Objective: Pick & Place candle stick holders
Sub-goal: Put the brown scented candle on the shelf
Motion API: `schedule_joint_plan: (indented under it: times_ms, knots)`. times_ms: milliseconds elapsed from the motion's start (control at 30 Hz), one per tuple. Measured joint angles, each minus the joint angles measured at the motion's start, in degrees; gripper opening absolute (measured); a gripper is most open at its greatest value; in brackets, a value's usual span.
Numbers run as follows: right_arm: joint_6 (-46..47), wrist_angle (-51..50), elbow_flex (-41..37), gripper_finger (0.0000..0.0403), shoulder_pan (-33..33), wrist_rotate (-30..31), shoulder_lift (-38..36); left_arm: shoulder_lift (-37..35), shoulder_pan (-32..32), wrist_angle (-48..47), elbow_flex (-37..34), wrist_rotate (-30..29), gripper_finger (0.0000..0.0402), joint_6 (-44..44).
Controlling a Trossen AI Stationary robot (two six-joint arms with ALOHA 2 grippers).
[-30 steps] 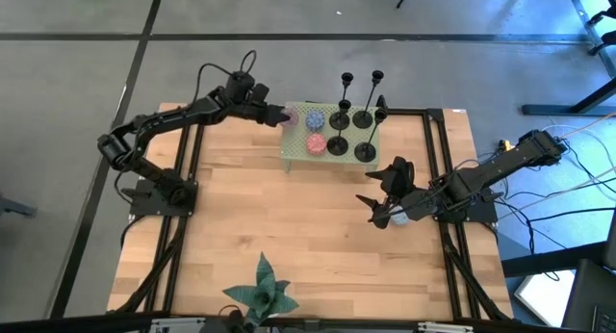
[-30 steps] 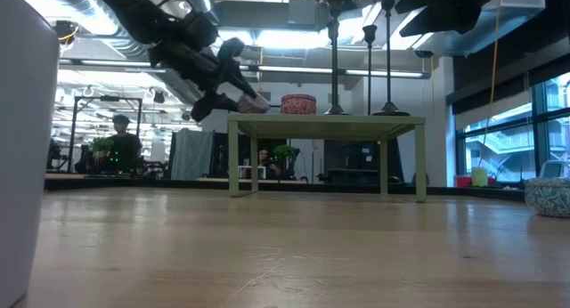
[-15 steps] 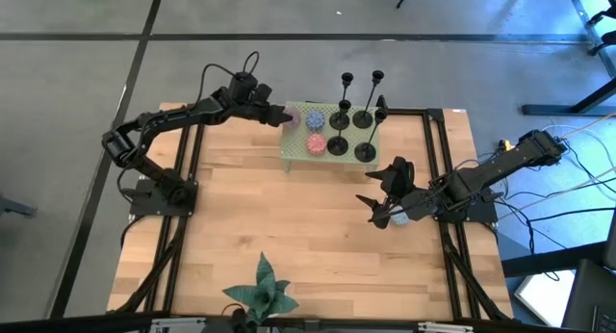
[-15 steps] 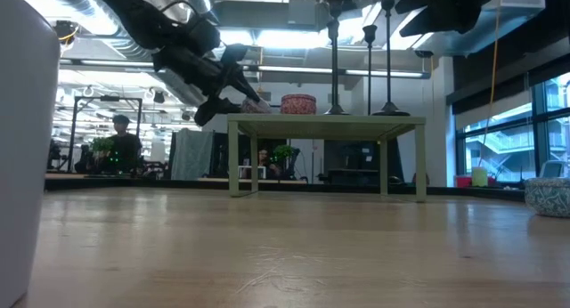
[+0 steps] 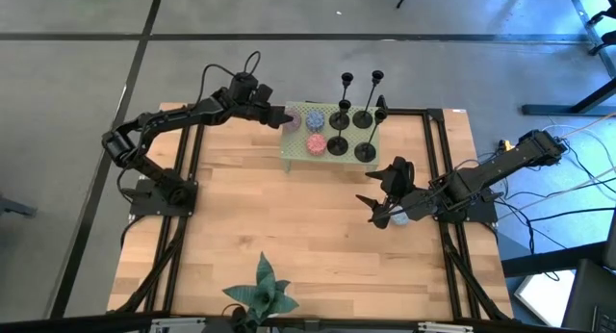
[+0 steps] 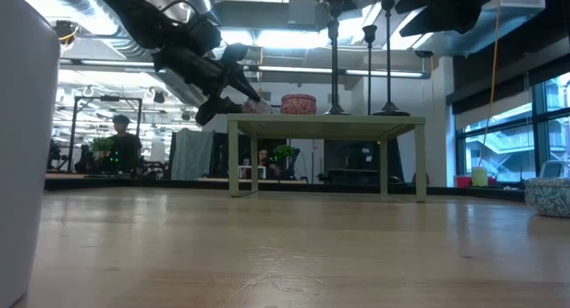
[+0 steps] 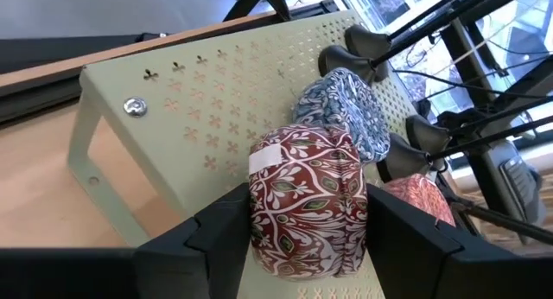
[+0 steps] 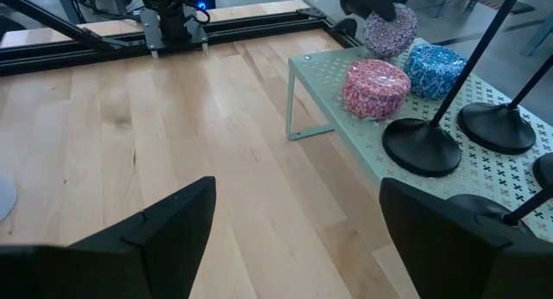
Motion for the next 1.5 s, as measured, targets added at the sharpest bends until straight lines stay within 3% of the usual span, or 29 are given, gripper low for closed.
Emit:
schedule_joint_plan:
  times_ms: [600, 1500]
  knots:
    - [0.15, 0.00, 0.00, 0.0328, 0.00, 0.00, 0.00, 0.00, 0.00, -0.02, 0.00, -0.02, 0.0239, 2.67]
    - [0.00, 0.00, 0.00, 0.0328, 0.01, 0.02, 0.00, -0.26, 0.74, -0.26, 0.00, 0.55, 0.0240, 2.16]
